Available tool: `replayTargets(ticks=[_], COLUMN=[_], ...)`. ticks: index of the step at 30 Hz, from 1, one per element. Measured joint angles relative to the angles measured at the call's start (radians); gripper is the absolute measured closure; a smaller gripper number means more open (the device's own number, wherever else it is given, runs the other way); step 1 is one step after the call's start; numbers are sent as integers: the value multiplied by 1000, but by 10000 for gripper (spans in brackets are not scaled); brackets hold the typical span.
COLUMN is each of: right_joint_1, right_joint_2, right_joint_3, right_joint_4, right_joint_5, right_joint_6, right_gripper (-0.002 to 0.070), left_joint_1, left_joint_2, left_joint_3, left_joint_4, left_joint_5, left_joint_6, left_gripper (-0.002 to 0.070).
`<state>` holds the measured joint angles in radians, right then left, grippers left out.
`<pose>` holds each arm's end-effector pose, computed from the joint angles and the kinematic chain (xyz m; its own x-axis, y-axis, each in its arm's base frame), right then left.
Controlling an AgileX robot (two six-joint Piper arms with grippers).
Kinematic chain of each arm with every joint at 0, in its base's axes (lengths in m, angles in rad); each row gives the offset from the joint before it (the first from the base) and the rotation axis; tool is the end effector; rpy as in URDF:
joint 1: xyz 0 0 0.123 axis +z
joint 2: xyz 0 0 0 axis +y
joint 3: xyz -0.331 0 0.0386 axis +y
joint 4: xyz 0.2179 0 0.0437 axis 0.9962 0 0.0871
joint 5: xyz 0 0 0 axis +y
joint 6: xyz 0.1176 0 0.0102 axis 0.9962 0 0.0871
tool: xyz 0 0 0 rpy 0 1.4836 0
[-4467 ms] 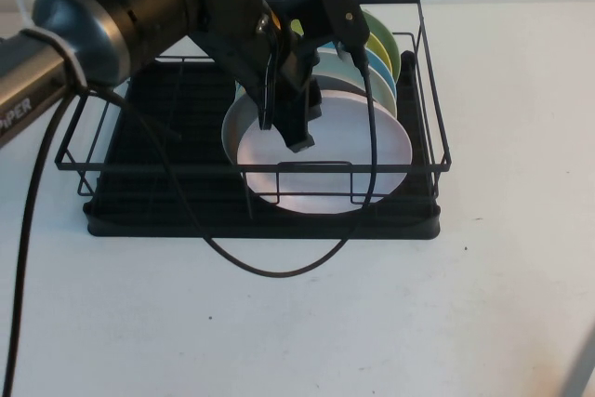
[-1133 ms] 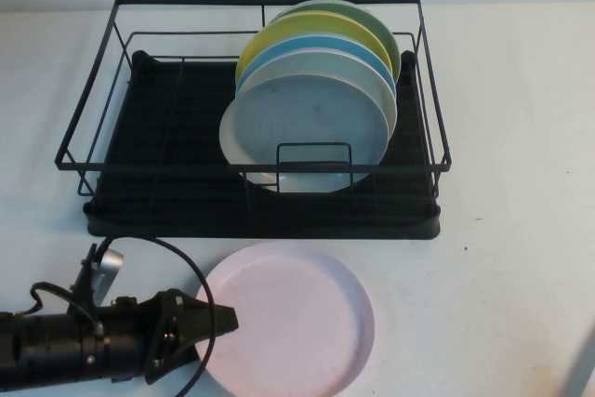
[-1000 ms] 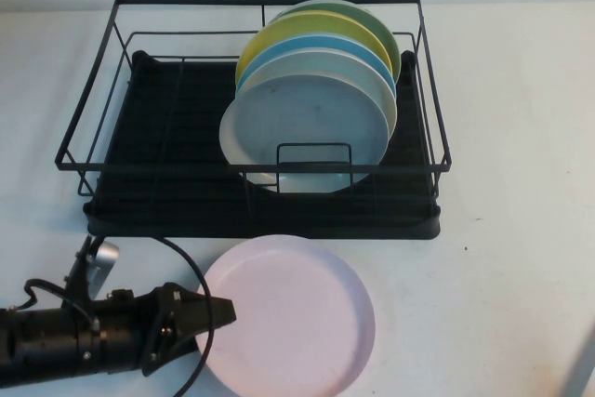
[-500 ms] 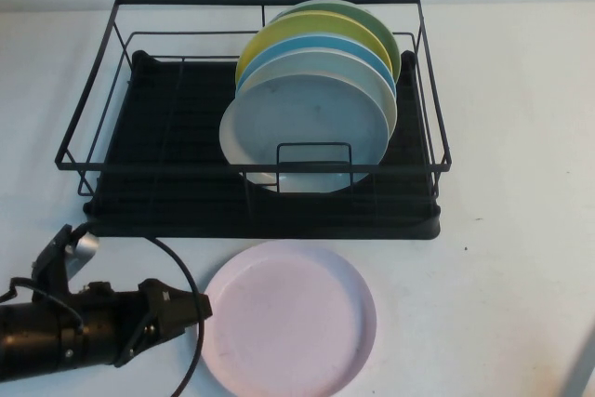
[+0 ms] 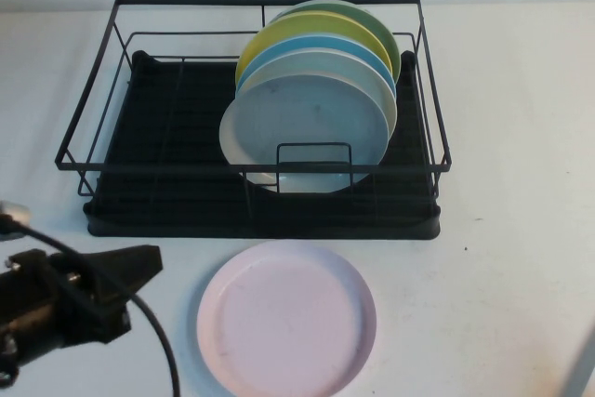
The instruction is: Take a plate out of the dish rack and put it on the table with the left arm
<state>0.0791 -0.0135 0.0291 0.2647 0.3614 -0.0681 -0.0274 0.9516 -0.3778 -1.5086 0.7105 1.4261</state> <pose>-0.0008 0.0109 0.1651 -0.2994 0.1553 -0.9414 -0.1156 0.9735 0.1973 0.1207 -0.0802 0.2873 -0.5492 -0.0325 -0.8350 0.5456 0.7430 -0.3878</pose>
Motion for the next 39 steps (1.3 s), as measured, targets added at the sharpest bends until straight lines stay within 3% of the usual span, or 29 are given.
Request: replayTargets(ticks=[9, 13, 17, 24, 26, 32, 35, 39], right_joint_1=[0, 0, 0, 0, 0, 0, 0, 0], right_joint_2=[0, 0, 0, 0, 0, 0, 0, 0], right_joint_3=[0, 0, 0, 0, 0, 0, 0, 0], right_joint_4=[0, 0, 0, 0, 0, 0, 0, 0], right_joint_5=[1, 1, 1, 1, 1, 1, 1, 1], right_joint_6=[0, 0, 0, 0, 0, 0, 0, 0], right_gripper=[696, 696, 696, 696, 696, 696, 696, 696], left_joint_1=[0, 0, 0, 0, 0, 0, 0, 0], left_joint_2=[-432, -571, -682, -794, -818, -885, -931, -961], left_joint_3=[7, 11, 11, 70, 95, 139, 192, 290], left_joint_4=[133, 138, 234, 402, 529, 1117, 1247, 1298], left_joint_5=[-94, -129, -176, -262, -259, -188, -200, -307], left_joint_6=[-69, -69, -82, -251, -362, -1117, -1244, -1290], left_gripper=[675, 675, 675, 675, 675, 676, 676, 676])
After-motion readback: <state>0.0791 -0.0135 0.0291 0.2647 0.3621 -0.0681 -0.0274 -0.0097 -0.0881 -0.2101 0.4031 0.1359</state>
